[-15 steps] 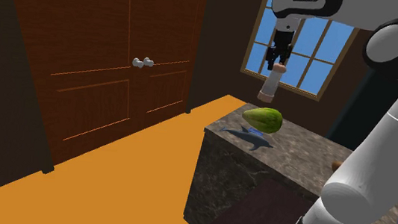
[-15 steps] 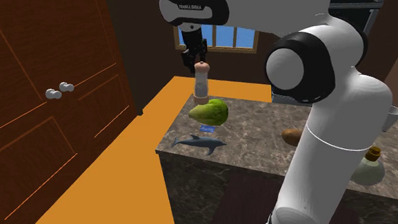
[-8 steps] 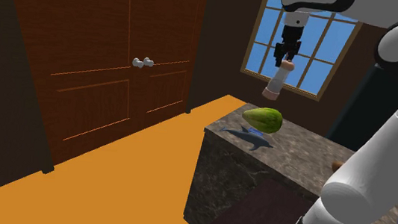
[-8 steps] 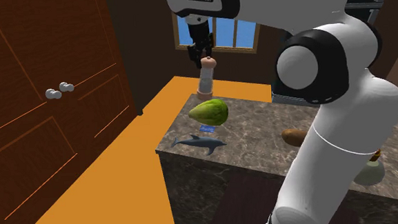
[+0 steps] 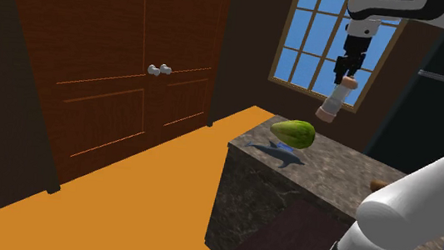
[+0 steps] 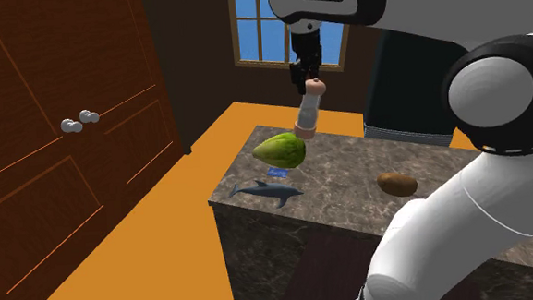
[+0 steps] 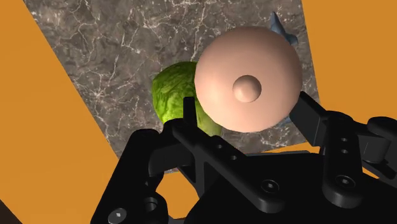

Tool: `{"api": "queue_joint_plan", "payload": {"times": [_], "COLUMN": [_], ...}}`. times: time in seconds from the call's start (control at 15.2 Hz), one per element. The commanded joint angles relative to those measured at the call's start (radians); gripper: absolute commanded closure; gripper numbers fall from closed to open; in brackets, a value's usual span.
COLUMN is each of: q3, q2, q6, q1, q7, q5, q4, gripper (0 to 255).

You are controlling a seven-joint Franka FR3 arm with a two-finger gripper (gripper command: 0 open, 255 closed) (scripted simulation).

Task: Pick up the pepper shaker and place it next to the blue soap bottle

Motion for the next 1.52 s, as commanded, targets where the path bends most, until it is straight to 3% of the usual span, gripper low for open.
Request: {"api": "queue_joint_plan", "payload": {"times": [0.0,0.73,1.45], "q3": [-0.008,-0.088,-0.212], "q2": [-0.049,-0.319,-0.497], "q6": [-0.005,-0.046,-0.105], "q1": [-0.013,-0.111,-0.210], "q7": [-0.019,-0.174,-0.388], "q5": [-0.019,-0.146,-0.282], "q4": [-0.038,-0.210,-0.245], "gripper": [255,255,255]}}
